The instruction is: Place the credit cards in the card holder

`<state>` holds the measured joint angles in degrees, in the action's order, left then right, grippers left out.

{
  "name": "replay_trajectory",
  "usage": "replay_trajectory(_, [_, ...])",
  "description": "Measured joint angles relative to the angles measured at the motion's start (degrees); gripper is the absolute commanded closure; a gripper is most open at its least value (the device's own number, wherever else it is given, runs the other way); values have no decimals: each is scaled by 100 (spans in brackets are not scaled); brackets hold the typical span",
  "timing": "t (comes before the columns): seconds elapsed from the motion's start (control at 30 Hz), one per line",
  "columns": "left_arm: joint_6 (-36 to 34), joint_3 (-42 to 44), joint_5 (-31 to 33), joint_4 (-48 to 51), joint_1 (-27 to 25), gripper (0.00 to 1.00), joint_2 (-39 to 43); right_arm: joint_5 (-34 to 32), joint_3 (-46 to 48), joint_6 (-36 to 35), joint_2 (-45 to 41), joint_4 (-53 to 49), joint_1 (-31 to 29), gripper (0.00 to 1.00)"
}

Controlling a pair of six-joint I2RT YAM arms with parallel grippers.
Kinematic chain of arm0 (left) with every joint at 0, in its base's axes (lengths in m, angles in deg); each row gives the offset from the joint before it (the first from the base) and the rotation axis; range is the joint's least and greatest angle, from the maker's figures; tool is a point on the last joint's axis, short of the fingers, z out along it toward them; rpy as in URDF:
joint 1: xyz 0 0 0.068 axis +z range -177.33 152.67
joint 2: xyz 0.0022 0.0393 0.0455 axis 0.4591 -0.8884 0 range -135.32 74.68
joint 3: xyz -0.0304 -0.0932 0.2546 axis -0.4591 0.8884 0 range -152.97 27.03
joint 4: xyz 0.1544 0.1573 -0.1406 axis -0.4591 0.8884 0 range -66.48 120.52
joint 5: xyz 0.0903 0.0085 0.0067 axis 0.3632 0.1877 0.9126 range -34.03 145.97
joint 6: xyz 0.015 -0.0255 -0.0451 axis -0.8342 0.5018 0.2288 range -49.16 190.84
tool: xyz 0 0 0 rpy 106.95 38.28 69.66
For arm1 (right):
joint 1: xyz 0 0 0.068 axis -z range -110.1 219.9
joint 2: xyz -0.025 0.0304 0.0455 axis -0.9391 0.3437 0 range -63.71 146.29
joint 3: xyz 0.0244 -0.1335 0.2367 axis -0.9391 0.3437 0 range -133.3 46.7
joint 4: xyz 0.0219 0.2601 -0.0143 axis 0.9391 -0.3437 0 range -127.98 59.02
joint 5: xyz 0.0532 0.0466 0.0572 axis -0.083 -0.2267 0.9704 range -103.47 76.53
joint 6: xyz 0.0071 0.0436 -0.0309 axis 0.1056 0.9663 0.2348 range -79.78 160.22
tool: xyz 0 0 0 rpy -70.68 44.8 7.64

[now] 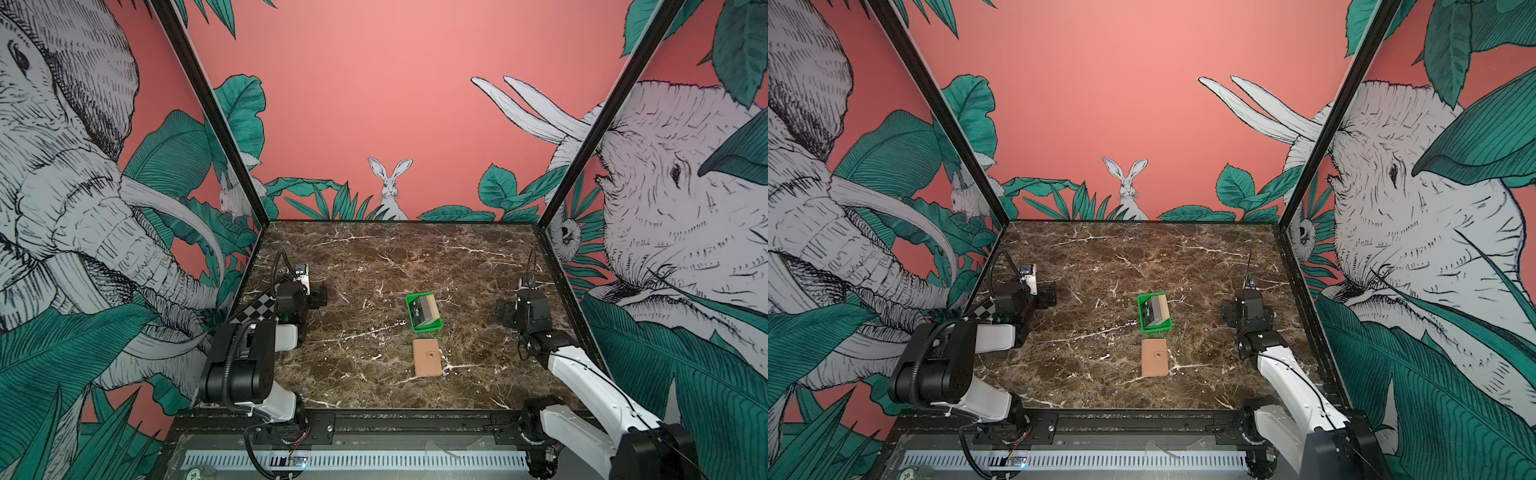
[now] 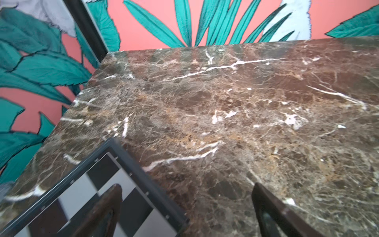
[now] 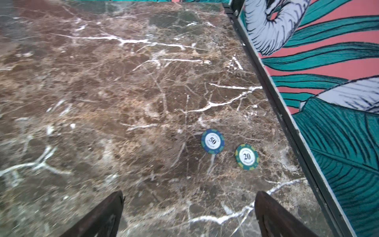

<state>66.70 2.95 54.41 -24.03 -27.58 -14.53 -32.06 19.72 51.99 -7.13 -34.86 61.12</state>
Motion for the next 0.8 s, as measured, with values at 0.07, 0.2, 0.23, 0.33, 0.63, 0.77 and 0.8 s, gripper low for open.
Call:
replay_trajectory(0.07, [-31,7,0,31,-33,1,-44,90,118,-98,181,420,173,2])
replay_trajectory(0.2, [-76,13,-4,-181,-48,1,-90,278,273,-223,564,1060,398,2])
replay_trajectory(0.23, [-87,13,2,-199,-50,1,-90,310,323,-240,743,1300,444,2])
replay_trajectory(0.33, [-105,11,17,-192,-66,1,-90,525,315,-350,1517,2288,590,2])
replay_trajectory(0.63, [-109,11,37,-184,-74,1,-90,813,459,-693,2321,4000,820,2])
replay_trajectory(0.77, [-118,11,37,-184,-74,1,-90,973,656,-752,2765,4918,874,2])
replay_trajectory(0.8, [-125,11,39,-184,-74,1,-90,1056,695,-756,2942,5119,894,2])
